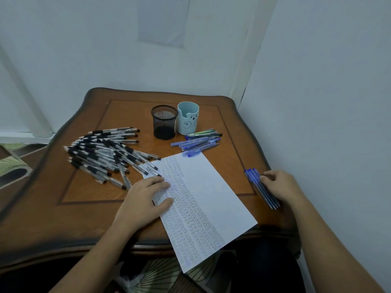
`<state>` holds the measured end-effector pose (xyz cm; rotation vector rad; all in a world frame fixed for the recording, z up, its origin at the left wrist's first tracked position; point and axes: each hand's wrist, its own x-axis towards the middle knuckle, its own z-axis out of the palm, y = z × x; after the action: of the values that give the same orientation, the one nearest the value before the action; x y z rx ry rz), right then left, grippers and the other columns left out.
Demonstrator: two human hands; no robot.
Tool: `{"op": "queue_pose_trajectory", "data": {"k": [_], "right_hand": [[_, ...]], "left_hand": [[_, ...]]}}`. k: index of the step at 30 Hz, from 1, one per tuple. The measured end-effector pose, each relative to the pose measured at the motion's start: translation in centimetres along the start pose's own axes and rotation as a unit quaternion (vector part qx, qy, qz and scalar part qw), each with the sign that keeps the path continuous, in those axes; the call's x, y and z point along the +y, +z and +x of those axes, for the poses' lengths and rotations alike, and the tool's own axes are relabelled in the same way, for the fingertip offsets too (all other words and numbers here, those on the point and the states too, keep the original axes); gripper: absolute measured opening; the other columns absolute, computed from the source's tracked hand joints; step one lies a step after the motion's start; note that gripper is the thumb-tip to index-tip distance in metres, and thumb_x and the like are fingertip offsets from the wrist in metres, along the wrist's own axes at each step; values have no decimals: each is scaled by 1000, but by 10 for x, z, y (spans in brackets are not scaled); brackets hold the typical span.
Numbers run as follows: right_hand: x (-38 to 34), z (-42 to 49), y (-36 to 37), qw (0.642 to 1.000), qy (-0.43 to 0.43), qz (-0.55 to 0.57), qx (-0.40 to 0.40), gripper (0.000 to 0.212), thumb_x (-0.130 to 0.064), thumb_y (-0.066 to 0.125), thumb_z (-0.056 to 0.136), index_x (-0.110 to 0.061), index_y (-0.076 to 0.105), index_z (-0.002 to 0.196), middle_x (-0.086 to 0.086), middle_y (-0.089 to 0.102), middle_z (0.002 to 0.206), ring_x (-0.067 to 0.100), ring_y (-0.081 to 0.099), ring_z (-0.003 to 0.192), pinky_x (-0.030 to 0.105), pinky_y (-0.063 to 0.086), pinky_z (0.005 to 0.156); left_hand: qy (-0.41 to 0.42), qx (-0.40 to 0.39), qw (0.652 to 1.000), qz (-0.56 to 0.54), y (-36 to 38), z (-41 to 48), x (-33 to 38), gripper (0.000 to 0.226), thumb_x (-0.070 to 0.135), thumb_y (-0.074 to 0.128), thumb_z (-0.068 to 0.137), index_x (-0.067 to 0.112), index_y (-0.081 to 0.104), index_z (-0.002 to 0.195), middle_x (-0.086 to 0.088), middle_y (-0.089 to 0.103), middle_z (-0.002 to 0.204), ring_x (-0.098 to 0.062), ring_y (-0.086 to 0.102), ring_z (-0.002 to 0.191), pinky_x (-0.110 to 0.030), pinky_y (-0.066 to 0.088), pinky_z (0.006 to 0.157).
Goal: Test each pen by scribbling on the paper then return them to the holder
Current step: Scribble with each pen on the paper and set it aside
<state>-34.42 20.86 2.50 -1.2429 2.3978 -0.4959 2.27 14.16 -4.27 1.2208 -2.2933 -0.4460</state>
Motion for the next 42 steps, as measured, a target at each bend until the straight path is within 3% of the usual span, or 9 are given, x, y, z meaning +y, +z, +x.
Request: {"op": "queue_pose_trajectory", "data": {"k": [5, 12, 25, 28, 31, 34, 37, 39, 42], "right_hand": [[-28, 17, 10, 984, -106, -46, 137, 27, -20, 58, 98, -9, 69, 120, 15, 66, 116, 32, 61, 105, 41, 49, 92], [-113, 41, 64, 963, -264, 35, -47, 30, -5, 59, 96, -19, 73, 118, -8, 61, 119, 13, 54, 111, 30, 42, 102], [-131, 64, 85, 939, -319, -127, 12, 14, -20, 44, 103, -26, 56, 107, 0, 65, 109, 23, 54, 108, 35, 30, 91], [-134, 53, 76, 943, -332, -9, -34, 31, -21, 36, 108, -28, 48, 136, -2, 62, 118, 16, 59, 102, 27, 47, 88], [-140, 42, 70, 938, -325, 108, -54, 39, -24, 38, 108, -35, 47, 144, -9, 57, 123, -1, 55, 95, 1, 39, 75], [-143, 38, 71, 937, -306, 160, -50, 22, -27, 48, 104, -45, 54, 116, 10, 67, 103, 8, 55, 73, 17, 42, 62], [-146, 37, 73, 925, -267, 266, -48, 27, -24, 56, 101, -49, 53, 111, 17, 64, 108, 31, 62, 82, 35, 49, 69], [-150, 33, 71, 906, -212, 362, -62, 23, -19, 51, 103, -31, 60, 121, 15, 63, 88, 17, 56, 63, 30, 46, 61], [-153, 28, 72, 851, -117, 502, -102, 44, -33, 33, 109, -13, 69, 97, 8, 60, 63, 13, 55, 57, 27, 40, 56]], "left_hand": [[-3, 3, 1000, -1, 1, -1, -1, 60, 66, 45, 79, 30, 67, 121, 14, 57, 126, -5, 50, 118, -28, 34, 99], [-2, 6, 1000, -7, 1, -1, -1, 58, 65, 46, 80, 30, 66, 122, 16, 56, 127, -3, 48, 119, -24, 30, 99], [0, 21, 1000, -7, 1, -1, -2, 54, 62, 49, 80, 31, 67, 120, 14, 57, 125, -4, 49, 117, -26, 30, 99], [2, 22, 1000, -4, 2, -1, -2, 53, 62, 50, 81, 31, 67, 119, 14, 58, 124, -4, 49, 117, -29, 33, 100], [0, 20, 1000, -2, 0, -1, -1, 54, 63, 49, 80, 31, 67, 120, 14, 58, 125, -5, 49, 117, -27, 32, 100], [-1, 18, 1000, -2, 0, -2, 0, 56, 64, 47, 80, 32, 66, 121, 15, 56, 126, -4, 48, 119, -27, 29, 101], [-3, 14, 1000, -3, 0, -2, 0, 57, 66, 46, 80, 32, 66, 122, 16, 55, 127, -4, 47, 120, -26, 28, 101], [-2, 18, 1000, -3, 0, -2, 0, 56, 65, 47, 80, 30, 67, 120, 14, 57, 126, -5, 49, 118, -27, 30, 100], [-3, 19, 1000, -4, 1, -1, -1, 55, 64, 48, 80, 31, 67, 120, 15, 57, 126, -5, 48, 118, -26, 29, 99]]}}
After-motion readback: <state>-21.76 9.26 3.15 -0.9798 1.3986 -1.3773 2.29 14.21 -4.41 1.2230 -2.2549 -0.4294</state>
